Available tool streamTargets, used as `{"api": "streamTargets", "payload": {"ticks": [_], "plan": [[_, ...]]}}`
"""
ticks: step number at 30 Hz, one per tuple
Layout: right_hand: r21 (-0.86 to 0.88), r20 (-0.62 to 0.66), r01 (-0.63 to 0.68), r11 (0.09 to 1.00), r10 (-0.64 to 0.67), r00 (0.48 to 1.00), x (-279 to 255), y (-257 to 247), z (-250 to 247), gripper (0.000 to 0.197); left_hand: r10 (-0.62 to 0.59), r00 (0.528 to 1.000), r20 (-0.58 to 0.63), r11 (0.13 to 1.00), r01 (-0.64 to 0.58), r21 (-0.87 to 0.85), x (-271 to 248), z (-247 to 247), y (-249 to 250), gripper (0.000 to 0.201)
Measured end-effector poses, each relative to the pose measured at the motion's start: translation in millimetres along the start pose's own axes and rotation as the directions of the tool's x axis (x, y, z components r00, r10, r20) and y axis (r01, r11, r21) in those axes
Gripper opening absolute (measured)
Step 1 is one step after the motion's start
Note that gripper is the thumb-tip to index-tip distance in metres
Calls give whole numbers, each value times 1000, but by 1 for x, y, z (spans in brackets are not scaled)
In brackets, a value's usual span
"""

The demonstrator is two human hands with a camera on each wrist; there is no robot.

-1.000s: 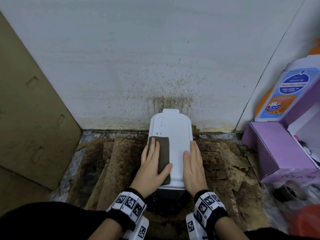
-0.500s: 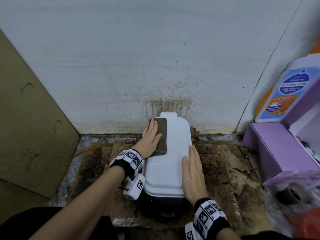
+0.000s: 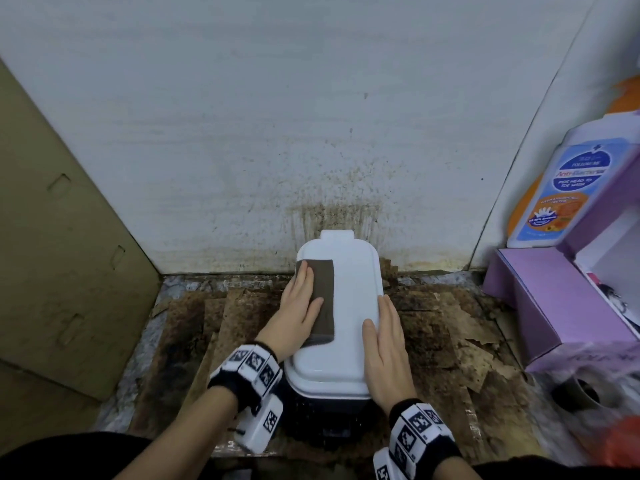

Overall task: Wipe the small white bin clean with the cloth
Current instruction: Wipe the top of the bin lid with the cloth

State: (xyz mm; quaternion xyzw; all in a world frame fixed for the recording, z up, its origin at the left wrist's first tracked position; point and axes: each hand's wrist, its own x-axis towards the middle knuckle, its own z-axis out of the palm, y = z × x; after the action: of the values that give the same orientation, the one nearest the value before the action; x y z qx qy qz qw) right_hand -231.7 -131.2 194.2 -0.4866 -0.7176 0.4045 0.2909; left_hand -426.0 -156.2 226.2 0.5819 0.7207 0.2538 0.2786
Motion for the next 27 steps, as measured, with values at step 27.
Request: {"api": "streamTargets", "payload": {"ticks": [27], "plan": [[-7,20,-9,1000,9,1000,7,-4,4,61,-76,997,16,944,67,322,44,-14,5,79]]}}
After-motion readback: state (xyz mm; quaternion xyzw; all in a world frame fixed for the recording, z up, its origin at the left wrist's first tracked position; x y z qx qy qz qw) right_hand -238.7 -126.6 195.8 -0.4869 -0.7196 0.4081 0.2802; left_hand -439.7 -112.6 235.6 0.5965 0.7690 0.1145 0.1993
